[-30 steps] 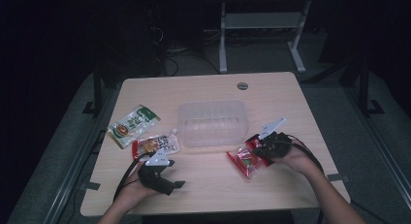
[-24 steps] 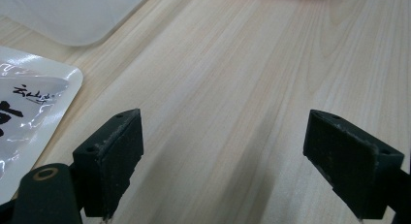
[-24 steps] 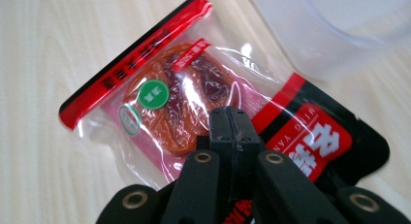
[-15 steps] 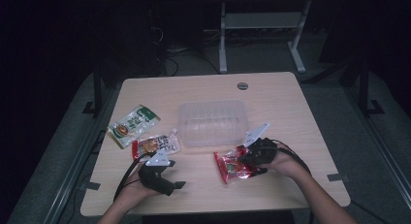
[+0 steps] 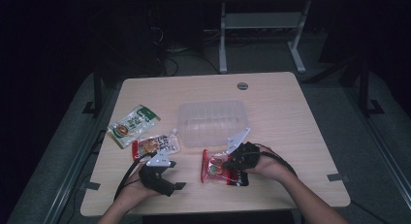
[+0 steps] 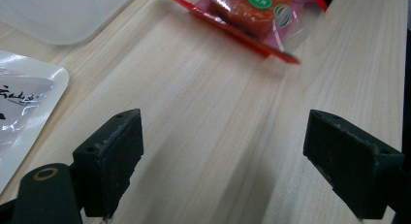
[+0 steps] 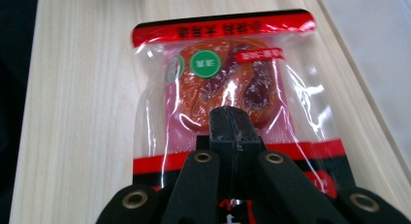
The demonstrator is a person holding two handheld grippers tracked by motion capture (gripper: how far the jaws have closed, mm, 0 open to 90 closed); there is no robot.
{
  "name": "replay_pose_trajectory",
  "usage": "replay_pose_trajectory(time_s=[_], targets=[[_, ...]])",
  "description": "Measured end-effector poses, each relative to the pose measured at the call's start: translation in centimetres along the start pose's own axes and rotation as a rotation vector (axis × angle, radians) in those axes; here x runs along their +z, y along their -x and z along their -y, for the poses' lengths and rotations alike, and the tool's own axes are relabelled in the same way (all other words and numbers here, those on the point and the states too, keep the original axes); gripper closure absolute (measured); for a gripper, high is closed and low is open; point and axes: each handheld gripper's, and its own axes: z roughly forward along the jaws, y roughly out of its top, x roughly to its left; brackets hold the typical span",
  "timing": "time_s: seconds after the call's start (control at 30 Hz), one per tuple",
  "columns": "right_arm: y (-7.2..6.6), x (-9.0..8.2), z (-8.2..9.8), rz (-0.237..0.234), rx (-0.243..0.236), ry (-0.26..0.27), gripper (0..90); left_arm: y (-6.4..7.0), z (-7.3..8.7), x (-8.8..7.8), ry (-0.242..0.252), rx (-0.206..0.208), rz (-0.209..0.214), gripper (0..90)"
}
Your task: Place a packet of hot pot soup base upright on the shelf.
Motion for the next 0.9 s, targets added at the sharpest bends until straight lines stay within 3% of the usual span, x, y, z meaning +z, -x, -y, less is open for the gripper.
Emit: replay_pose_trajectory(time_s=[0.17, 0.3, 0.33, 0.37, 0.4, 0.5, 0.53, 0.57, 0.6, 0.63, 0.7, 0.73, 0.8, 0.83, 0.87, 0.9], targets=[[-0.3, 0.1, -0.3, 0.004, -0.012, 0.009, 89.9, 0.0, 0.0, -0.1, 0.0, 0.011, 0.0, 14.0], [-0.6, -1.0, 0.1, 0.013, 0.003, 0.045, 89.8, 0.0, -0.2, -0.2, 0.004, 0.008, 0.012, 15.0], [-0.7, -1.4, 0.3, 0.024, 0.003, 0.05, 89.7, 0.0, -0.2, -0.3, 0.01, 0.008, 0.019, 18.6], [-0.9, -2.3, 0.9, 0.054, 0.031, 0.063, 83.4, 0.1, -0.4, -0.3, 0.013, 0.004, 0.029, 19.9], [-0.9, -2.3, 0.9, 0.054, 0.031, 0.063, 83.4, 0.1, -0.4, -0.3, 0.013, 0.004, 0.029, 21.1], [-1.2, -3.3, 1.8, 0.083, 0.074, 0.043, 71.0, 0.3, -0.7, -0.4, 0.016, 0.003, 0.046, 24.3], [-1.3, -3.7, 2.2, 0.102, 0.088, 0.06, 64.7, 0.4, -0.9, -0.4, 0.015, -0.007, 0.055, 27.0], [-1.7, -4.3, 3.0, 0.128, 0.135, 0.084, 57.8, 0.4, -1.1, -0.5, 0.02, -0.005, 0.055, 35.5], [-1.7, -4.3, 3.0, 0.128, 0.135, 0.084, 57.8, 0.5, -1.2, -0.5, 0.027, -0.008, 0.06, 35.5], [-2.1, -5.0, 3.8, 0.154, 0.171, 0.094, 51.7, 0.5, -1.8, -0.6, 0.044, -0.025, 0.074, 44.2], [-2.2, -5.2, 4.1, 0.16, 0.176, 0.097, 50.3, 0.4, -2.1, -0.7, 0.05, -0.022, 0.079, 48.0], [-2.7, -5.8, 5.0, 0.183, 0.22, 0.111, 44.6, 0.4, -2.6, -0.7, 0.053, -0.033, 0.09, 57.1], [-2.8, -5.9, 5.2, 0.192, 0.227, 0.108, 43.2, 0.3, -3.0, -0.5, 0.052, -0.026, 0.098, 61.9], [-3.2, -6.2, 5.9, 0.206, 0.253, 0.11, 41.0, 0.3, -3.2, -0.4, 0.049, -0.026, 0.106, 73.1], [-3.2, -6.2, 5.9, 0.206, 0.253, 0.11, 41.0, 0.1, -3.5, -0.2, 0.037, -0.019, 0.112, 73.1], [-3.4, -6.3, 6.2, 0.211, 0.271, 0.112, 38.2, 0.0, -3.8, 0.1, 0.032, -0.016, 0.11, 78.9]])
